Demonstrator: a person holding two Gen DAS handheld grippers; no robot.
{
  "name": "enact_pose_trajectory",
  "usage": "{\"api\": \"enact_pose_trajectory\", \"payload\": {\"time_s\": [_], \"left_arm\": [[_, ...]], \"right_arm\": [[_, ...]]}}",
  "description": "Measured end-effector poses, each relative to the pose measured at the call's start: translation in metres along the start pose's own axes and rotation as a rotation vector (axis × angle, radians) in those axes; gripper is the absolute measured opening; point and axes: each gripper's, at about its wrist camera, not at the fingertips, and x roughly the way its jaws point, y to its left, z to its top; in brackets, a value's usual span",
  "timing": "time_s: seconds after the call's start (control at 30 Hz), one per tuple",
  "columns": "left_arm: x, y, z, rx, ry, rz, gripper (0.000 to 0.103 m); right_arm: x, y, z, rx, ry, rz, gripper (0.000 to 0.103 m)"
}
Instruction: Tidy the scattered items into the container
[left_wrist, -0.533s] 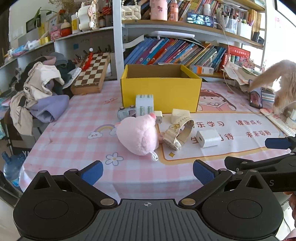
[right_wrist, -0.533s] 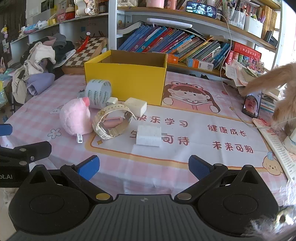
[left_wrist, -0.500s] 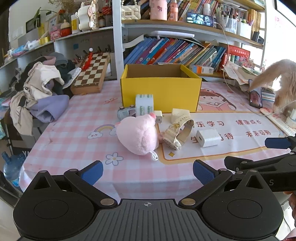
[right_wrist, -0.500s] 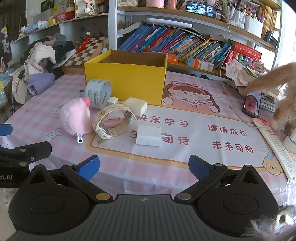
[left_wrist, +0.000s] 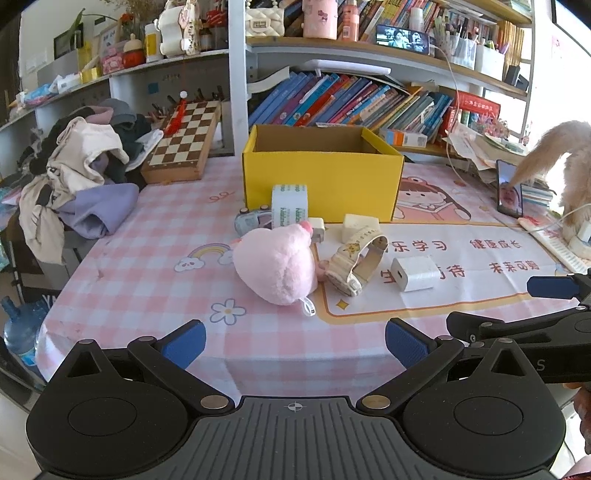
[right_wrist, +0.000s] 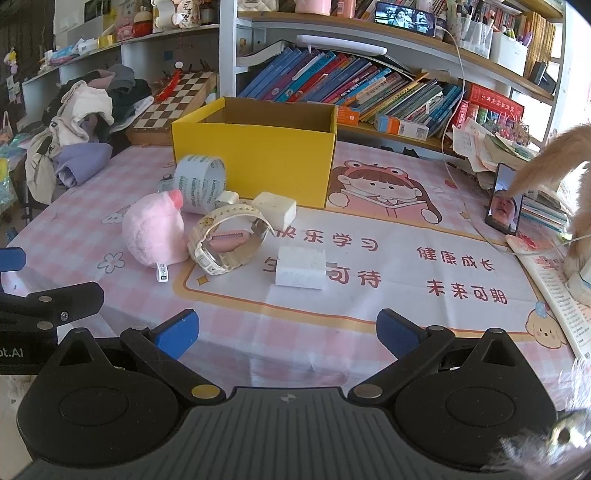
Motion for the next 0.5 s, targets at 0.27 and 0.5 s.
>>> {"api": "enact_pose_trajectory", "payload": {"time_s": [0.27,0.5], "left_arm": [[0.0002,-0.0016,0.0003,-0.002,0.006,-0.004,0.103],[-0.0002,-0.0017,-0.0004,0.000,0.011,-0.006,0.103]], "right_arm": [[-0.0021,-0.0019,-0.0015,0.005,0.003,-0.005,0.103],[-0.0024,-0.0021,-0.0009,0.008,0.007,-0.004,0.103]]}}
